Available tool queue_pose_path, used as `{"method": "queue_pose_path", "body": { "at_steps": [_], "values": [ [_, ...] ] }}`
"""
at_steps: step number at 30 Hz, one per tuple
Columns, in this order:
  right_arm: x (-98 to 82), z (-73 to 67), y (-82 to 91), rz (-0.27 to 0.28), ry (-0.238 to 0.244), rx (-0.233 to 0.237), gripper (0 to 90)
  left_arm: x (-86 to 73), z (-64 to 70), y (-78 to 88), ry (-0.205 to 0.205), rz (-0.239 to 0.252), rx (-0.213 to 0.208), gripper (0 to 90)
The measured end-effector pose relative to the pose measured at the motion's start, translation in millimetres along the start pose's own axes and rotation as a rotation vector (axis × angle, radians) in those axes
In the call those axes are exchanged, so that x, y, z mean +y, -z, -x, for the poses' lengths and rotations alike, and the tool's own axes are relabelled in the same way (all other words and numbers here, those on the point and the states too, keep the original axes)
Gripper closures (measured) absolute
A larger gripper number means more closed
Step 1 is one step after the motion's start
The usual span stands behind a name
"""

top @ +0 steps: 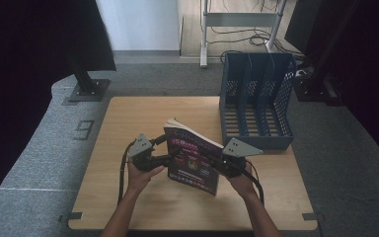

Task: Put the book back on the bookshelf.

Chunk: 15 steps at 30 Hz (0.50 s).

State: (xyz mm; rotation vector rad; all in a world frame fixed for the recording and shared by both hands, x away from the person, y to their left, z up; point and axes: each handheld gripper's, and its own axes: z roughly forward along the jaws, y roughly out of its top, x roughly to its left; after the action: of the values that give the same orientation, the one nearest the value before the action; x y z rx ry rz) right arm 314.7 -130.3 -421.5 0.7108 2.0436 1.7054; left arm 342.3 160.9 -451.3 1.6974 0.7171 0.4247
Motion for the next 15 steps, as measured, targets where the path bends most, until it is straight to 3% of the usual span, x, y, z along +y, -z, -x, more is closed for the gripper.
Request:
{"method": "queue_pose_path", "body": {
  "at_steps": [15],
  "values": [
    [-6.4,-0.3,11.1,0.042,-0.021,-0.016,81.7,-19.4,-2.1,8.7,0.033,-0.056,0.039,27.6]
  ]
}}
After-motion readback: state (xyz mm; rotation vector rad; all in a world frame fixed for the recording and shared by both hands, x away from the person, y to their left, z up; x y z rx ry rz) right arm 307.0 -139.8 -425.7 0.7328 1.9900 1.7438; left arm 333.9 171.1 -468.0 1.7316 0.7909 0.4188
